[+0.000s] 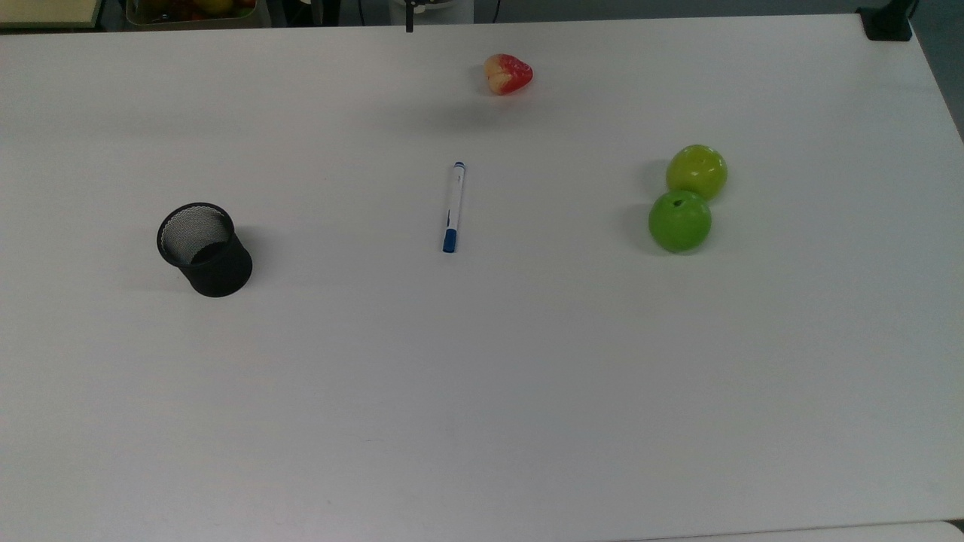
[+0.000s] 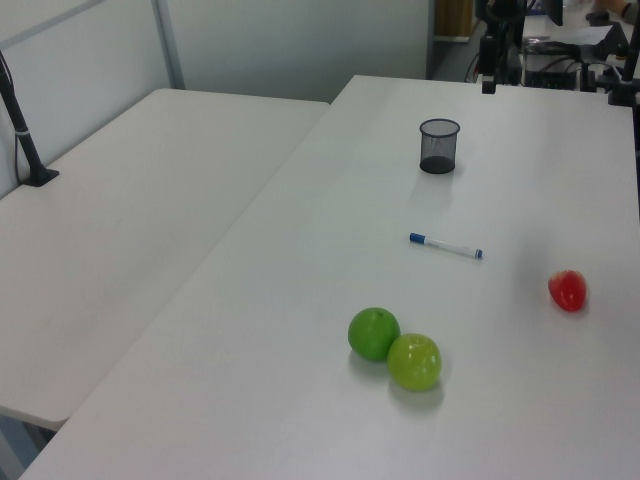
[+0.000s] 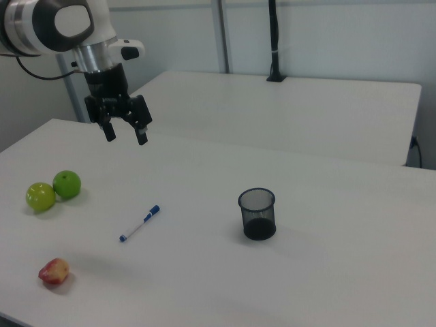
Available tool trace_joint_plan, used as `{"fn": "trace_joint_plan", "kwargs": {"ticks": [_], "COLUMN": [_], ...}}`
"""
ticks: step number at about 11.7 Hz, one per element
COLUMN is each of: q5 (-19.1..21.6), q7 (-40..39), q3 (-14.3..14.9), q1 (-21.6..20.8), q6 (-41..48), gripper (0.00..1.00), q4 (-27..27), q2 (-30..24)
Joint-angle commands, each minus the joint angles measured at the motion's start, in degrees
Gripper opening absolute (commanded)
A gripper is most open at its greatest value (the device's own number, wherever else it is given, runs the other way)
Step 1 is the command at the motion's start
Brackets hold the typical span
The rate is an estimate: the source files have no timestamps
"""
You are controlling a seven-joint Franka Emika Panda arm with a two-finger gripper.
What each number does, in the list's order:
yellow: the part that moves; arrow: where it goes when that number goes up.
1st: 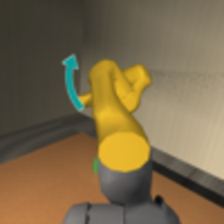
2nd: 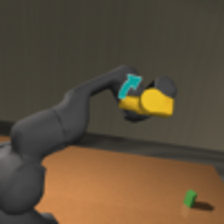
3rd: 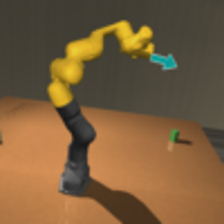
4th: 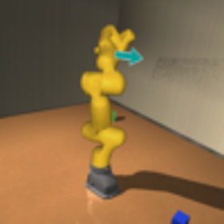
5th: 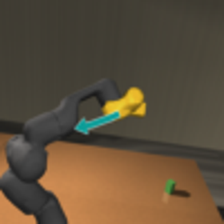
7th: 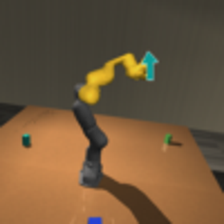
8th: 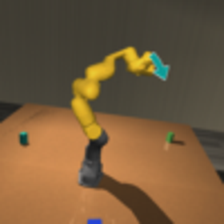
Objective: Place marker
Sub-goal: 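Move the open gripper down over the blue-capped white marker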
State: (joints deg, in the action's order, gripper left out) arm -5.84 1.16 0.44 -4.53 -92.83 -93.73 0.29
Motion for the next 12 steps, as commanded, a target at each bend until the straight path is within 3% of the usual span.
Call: {"fn": "trace_joint_plan", "kwargs": {"ticks": [1,9,12], "q5": [0.6,1.3,2.3], "q7": [-0.5,-0.3,7.0], "q3": [0.4,0.2,-0.3], "q1": [-0.1,-0.8,-1.0], "q6": [-1.0,-1.8,-8.3], "gripper": [1.00,1.00,1.00], "q4": [-1.1,-2.6,-5.7], "q2": [-0.6,0.3,0.9]}}
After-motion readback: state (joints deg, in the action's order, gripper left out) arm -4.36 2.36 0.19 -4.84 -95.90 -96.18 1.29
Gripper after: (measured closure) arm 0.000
